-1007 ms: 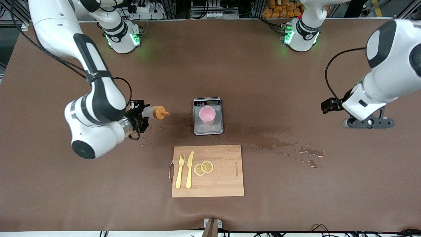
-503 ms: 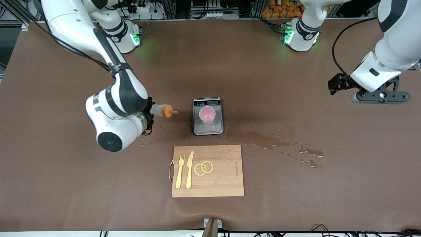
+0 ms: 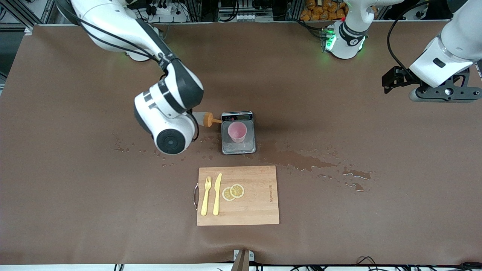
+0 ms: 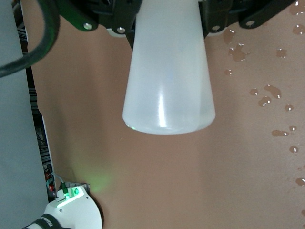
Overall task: Add sauce to pink cup with both arms
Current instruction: 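Move the inverted bottle over the pink cup with the right gripper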
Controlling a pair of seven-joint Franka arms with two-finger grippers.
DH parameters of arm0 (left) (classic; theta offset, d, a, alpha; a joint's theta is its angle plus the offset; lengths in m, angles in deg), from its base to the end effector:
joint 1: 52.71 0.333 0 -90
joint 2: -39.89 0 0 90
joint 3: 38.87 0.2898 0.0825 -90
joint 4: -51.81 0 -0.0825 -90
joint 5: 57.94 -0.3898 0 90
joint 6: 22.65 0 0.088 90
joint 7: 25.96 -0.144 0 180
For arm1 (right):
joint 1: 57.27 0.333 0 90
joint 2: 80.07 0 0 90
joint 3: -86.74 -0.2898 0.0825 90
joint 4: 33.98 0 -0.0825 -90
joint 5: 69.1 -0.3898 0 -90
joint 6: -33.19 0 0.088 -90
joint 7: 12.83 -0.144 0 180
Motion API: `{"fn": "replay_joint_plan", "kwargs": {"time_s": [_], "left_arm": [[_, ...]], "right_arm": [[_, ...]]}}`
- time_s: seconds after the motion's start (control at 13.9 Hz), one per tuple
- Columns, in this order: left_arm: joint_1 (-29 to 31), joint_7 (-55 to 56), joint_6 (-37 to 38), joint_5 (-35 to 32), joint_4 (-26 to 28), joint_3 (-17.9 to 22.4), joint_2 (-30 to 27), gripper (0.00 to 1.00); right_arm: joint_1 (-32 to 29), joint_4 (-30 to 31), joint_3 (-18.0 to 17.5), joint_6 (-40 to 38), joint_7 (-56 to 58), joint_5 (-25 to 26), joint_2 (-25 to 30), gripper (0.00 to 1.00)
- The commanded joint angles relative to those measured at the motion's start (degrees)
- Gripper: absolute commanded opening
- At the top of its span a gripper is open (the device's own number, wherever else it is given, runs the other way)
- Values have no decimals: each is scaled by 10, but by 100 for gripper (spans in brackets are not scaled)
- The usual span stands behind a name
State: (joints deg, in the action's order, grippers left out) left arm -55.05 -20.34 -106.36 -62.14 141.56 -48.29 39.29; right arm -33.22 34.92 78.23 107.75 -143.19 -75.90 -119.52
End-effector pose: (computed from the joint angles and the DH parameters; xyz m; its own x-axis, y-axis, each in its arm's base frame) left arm 0.5328 -0.0999 0.5606 0.9914 -0.0983 -0.0868 -0.1056 -0.9909 -0.0838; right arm 0.5369 0.3443 0.2978 -0.0819 -0.9772 0.1960 -0.8173 0.1784 0.5479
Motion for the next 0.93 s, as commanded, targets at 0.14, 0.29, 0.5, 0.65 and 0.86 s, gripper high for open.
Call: {"fn": "replay_joint_plan", "kwargs": {"time_s": [0.14,0.29,0.5,0.65,0.86], "left_arm": [[-25,-5,16,49,-4,60,-21,100],[-24,-2,13,54,-4,60,-22,100],[-18,-2,3,54,-5,56,-21,100],[-18,-2,-2,54,-4,56,-20,100],[-17,-1,-15,55,-3,56,-19,100]], "right_arm": [[32,-29,6,-63,-42,53,-9,43],[35,-31,7,-76,-49,58,-9,43],[54,-32,16,-95,-49,99,-25,43],[57,-33,18,-105,-52,106,-26,43],[53,-45,21,-109,-52,106,-28,42]]}}
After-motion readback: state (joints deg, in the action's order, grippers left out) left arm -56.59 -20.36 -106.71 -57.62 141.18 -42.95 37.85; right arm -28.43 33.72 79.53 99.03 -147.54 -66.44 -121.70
